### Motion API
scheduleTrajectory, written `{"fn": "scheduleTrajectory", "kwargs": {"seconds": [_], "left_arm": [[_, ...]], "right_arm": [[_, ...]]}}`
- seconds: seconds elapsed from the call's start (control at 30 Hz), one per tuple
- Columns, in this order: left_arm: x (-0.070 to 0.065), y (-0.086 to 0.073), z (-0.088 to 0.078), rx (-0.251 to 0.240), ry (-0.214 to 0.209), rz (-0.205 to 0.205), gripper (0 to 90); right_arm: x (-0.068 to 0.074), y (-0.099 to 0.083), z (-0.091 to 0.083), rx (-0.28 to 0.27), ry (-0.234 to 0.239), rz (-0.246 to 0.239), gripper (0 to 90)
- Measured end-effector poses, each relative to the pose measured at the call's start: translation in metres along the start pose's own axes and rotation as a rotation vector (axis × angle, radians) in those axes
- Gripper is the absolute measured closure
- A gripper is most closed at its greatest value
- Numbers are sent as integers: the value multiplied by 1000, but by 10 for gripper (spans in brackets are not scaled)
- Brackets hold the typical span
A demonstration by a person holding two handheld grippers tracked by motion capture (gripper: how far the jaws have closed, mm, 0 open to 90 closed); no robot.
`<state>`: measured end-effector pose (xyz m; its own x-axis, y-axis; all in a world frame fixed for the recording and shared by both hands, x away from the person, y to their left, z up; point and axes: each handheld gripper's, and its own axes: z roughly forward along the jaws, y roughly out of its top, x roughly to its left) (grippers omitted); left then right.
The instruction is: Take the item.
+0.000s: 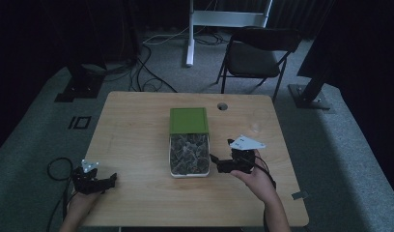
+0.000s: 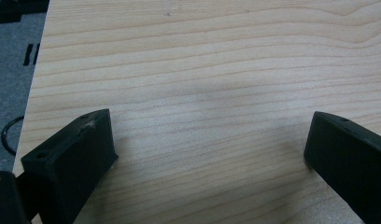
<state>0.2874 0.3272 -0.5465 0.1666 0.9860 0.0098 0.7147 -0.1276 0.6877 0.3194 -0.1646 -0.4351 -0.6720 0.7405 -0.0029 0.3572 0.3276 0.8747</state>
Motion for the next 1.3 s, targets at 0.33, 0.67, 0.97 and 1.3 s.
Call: {"fn": "scheduleTrajectory", "kwargs": {"seconds": [0.33, 0.67, 0.97, 1.3], "left_arm": [[0, 0, 0, 0, 0, 0, 23], [0, 0, 0, -2, 0, -2, 23], [0, 0, 0, -1, 0, 0, 23], [0, 0, 0, 1, 0, 0, 23]], "right_arm": [[10, 9, 10, 11, 26, -30, 118], [21, 15, 22, 16, 70, -44, 121], [31, 20, 35, 24, 104, -55, 122], [41, 26, 50, 33, 128, -52, 122]]}}
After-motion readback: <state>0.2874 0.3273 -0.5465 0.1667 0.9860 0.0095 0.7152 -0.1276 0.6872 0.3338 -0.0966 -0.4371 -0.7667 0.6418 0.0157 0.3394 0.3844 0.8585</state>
